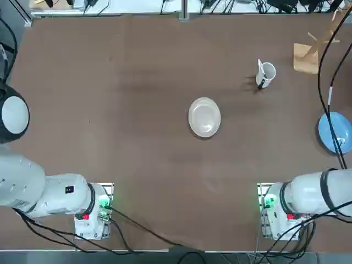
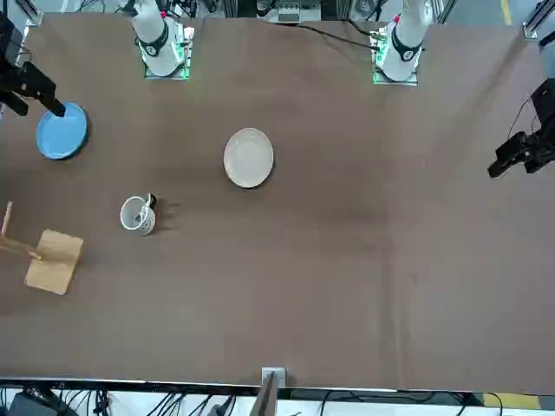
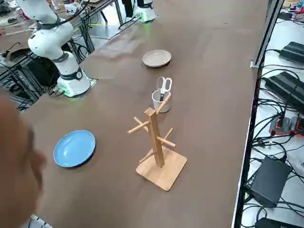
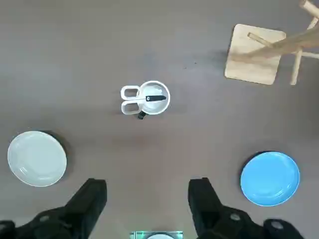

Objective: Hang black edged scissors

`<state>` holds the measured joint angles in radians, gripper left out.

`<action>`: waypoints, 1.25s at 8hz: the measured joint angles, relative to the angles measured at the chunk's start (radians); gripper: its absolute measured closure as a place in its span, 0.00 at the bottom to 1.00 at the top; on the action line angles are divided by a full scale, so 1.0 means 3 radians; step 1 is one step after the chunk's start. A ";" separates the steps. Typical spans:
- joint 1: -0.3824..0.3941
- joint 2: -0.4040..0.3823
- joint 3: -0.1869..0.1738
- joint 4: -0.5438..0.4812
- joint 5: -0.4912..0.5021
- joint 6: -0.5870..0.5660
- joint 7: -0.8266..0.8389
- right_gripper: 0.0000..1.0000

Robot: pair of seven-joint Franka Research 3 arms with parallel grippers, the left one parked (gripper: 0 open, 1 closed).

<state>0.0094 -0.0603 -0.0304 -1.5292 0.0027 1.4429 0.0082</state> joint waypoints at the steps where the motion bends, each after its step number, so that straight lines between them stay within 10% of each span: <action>1: 0.0001 0.0000 0.0001 0.0000 -0.0011 0.0000 0.0000 0.00; 5: 0.0107 0.0165 0.0085 -0.0006 -0.0197 0.0007 0.0232 0.00; 10: 0.0783 0.1004 0.0156 -0.0013 -0.0881 0.0323 0.0948 0.00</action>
<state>0.2442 0.2410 0.0166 -1.5332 -0.2615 1.5398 0.2927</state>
